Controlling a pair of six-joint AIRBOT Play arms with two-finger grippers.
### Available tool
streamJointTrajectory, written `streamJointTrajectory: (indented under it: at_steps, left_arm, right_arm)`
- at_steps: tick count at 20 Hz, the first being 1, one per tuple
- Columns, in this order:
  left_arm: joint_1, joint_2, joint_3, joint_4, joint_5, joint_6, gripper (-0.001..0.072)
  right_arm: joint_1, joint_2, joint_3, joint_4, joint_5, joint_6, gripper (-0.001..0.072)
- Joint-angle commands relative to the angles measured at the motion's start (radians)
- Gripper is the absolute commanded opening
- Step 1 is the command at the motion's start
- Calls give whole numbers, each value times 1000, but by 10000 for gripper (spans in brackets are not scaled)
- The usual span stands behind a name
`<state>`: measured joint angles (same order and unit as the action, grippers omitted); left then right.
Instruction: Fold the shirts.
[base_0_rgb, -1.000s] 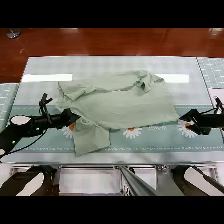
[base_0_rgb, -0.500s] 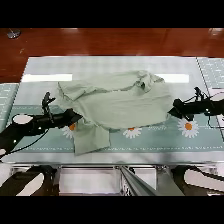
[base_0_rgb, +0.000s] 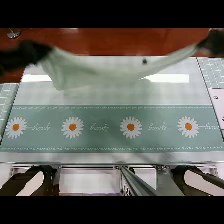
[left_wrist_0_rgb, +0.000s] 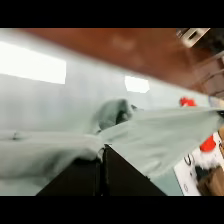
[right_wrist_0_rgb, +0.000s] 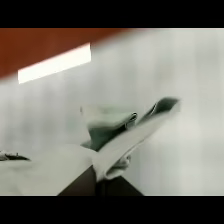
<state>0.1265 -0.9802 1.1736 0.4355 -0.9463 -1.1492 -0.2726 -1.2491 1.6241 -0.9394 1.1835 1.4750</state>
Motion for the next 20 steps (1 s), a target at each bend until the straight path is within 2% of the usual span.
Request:
streamJointTrajectory:
  at_steps: [1,3,7,10,14,16,20]
  left_arm:
    - [55,22,460,264,-138,-159,20]
    - [62,72,628,496,-252,-261,20]
    - [62,260,729,759,-343,-290,19]
    - [58,389,729,911,-409,-307,19]
    - [-24,466,711,943,-413,-331,19]
    - [-41,459,661,956,-418,-348,19]
    - [-40,402,427,876,-410,-348,20]
  right_arm:
    - [2,165,285,-50,38,21,25]
    - [2,301,288,-117,53,35,25]
    - [2,521,288,-286,169,76,25]
    - [2,639,288,-313,212,96,25]
    - [3,693,285,-323,334,103,25]
    - [2,693,240,-317,335,103,25]
    - [2,684,1,-209,318,96,25]
